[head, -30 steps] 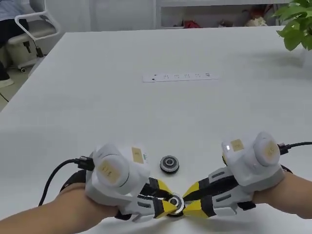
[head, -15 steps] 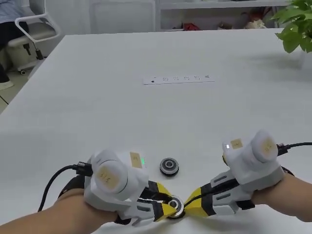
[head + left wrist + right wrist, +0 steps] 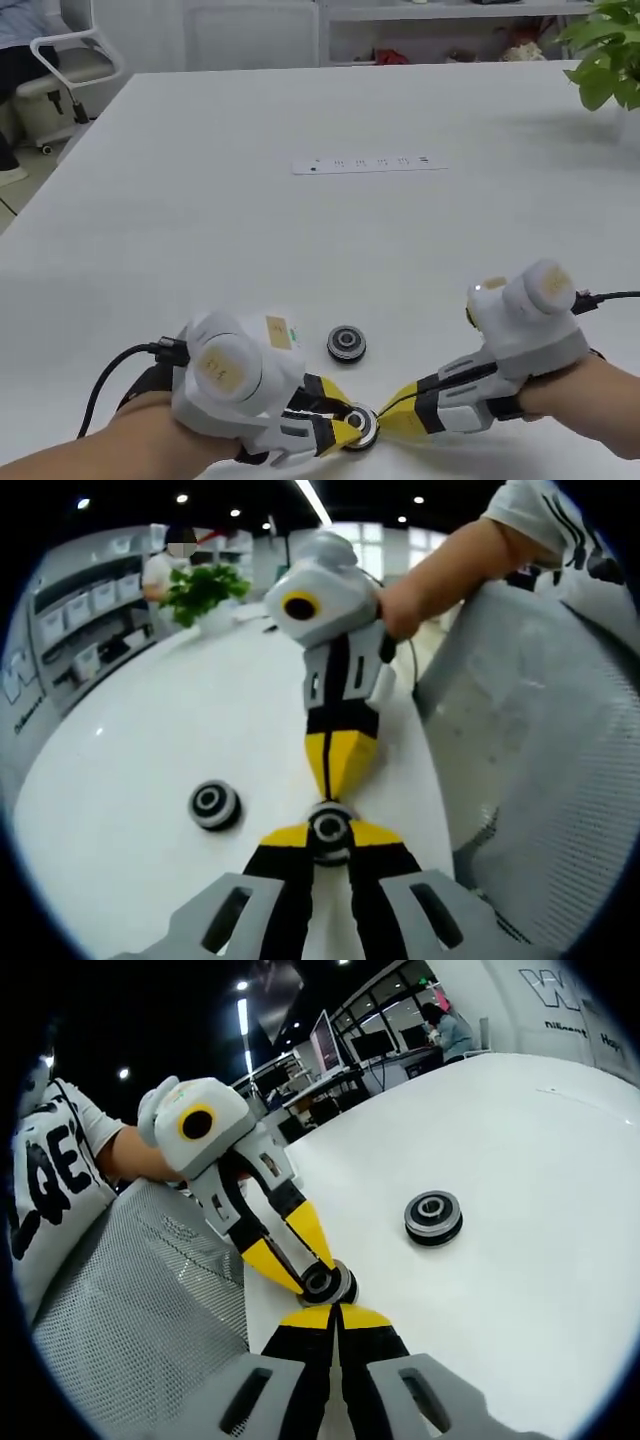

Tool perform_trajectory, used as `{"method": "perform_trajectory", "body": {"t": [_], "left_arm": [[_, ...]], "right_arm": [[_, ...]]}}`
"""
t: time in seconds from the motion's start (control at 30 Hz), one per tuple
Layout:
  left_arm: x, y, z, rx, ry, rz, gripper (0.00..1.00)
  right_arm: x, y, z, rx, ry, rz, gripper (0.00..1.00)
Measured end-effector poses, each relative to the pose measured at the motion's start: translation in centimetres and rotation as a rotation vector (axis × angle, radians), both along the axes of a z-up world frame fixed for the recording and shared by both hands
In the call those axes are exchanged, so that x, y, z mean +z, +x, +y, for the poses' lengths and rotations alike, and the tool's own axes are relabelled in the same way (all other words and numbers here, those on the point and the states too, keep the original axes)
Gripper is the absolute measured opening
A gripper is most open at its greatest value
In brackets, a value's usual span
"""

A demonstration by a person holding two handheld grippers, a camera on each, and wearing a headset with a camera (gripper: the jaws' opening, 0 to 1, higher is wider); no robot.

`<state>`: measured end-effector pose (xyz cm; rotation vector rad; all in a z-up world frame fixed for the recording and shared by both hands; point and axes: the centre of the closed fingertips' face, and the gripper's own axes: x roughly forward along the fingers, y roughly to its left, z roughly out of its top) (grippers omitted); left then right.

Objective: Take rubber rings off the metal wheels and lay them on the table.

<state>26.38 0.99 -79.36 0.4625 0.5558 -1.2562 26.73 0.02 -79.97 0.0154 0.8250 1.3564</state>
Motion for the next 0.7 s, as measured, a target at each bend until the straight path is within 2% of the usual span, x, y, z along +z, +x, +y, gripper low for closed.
{"method": "perform_trajectory", "body": {"t": [0.07, 0.13, 0.37, 0.7], "left_arm": [[0.0, 0.0, 0.0, 0.0, 0.001, -0.001, 0.13], [-0.01, 0.01, -0.01, 0.0, 0.002, -0.003, 0.13], [-0.01, 0.01, -0.07, 0.006, 0.009, -0.013, 0.12], [-0.03, 0.0, -0.07, 0.001, 0.013, -0.016, 0.12]], "right_arm": [[0.23, 0.02, 0.17, -0.011, 0.016, 0.013, 0.0], [0.24, -0.01, 0.2, -0.006, 0.012, 0.008, 0.0], [0.41, 0.0, 0.33, -0.029, 0.026, 0.043, 0.0], [0.65, -0.28, 0.68, -0.02, 0.028, 0.05, 0.0]]}}
